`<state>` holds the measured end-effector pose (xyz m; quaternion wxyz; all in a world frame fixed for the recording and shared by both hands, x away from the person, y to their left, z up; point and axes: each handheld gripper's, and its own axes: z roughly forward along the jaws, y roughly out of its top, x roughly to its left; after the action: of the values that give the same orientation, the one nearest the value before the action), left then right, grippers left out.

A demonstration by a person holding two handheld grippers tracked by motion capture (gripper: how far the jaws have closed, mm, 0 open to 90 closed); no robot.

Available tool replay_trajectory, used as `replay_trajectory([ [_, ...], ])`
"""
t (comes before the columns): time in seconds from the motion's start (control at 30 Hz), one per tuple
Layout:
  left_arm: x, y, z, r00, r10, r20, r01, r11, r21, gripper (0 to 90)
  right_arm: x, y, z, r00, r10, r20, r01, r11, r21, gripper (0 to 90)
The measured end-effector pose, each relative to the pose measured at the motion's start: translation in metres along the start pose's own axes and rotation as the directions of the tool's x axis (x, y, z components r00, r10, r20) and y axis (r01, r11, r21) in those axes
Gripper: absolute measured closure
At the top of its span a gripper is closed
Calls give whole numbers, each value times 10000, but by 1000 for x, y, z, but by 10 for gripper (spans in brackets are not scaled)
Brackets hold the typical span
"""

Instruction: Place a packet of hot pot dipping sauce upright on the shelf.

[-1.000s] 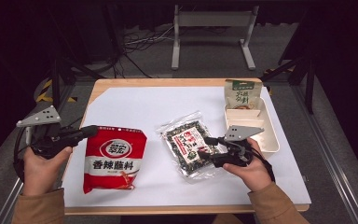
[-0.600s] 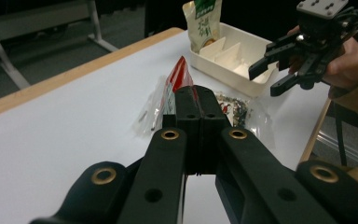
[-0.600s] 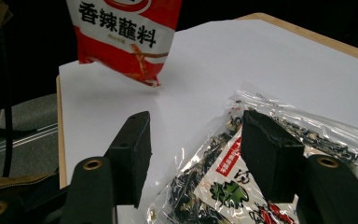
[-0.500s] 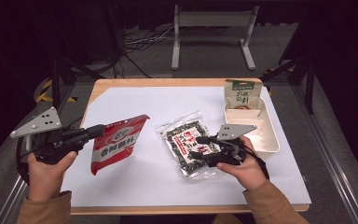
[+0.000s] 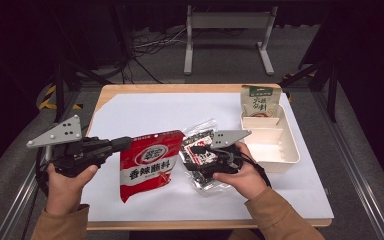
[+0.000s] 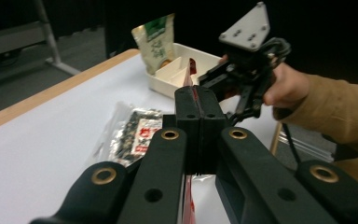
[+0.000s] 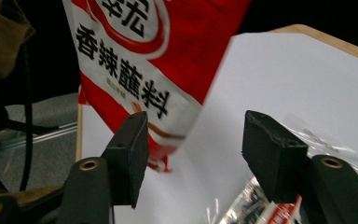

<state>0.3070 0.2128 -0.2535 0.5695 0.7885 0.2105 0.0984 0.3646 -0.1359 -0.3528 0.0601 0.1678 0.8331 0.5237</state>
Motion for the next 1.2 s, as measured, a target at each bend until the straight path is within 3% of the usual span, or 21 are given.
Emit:
replay_trajectory([
  [0.1, -6, 4, 9, 9995, 184, 271, -183, 9998, -35, 900, 1, 0, 8, 9992, -65, -400, 49, 9992, -398, 398],
  [0.23, -12, 9, 21, 9980, 449, 449, -447, 9990, -43, 900, -1, -1, 18, 9985, -251, -492, 220, 9978, -624, 394],
  [0.37, -12, 9, 25, 9978, 466, 478, -465, 9989, -21, 900, -2, -1, 21, 9972, -262, -701, 209, 9969, -758, 422],
  [0.43, -12, 8, 26, 9983, 443, 380, -443, 9990, -4, 900, -2, -1, 20, 9955, -586, -745, 544, 9968, -578, 536],
  [0.47, -12, 8, 27, 9982, 483, 352, -484, 9988, 14, 900, -2, -1, 20, 9955, -586, -745, 544, 9968, -578, 536],
  [0.6, -13, 8, 26, 9981, 580, 182, -583, 9982, 124, 900, -2, 0, 16, 9904, -929, -1020, 883, 9949, -481, 756],
  [0.77, -13, 7, 25, 9984, 563, -79, -562, 9983, 185, 900, -3, 1, 11, 9856, -1247, -1140, 1193, 9914, -530, 855],
  [0.97, -10, 5, 23, 9990, 386, -218, -382, 9991, 181, 899, -4, 6, 2, 9854, -1334, -1057, 1286, 9904, -515, 893],
  [1.2, -10, 2, 23, 9984, 341, -451, -329, 9991, 275, 866, -3, 15, -10, 9817, -1604, -1025, 1603, 9870, -87, 896],
])
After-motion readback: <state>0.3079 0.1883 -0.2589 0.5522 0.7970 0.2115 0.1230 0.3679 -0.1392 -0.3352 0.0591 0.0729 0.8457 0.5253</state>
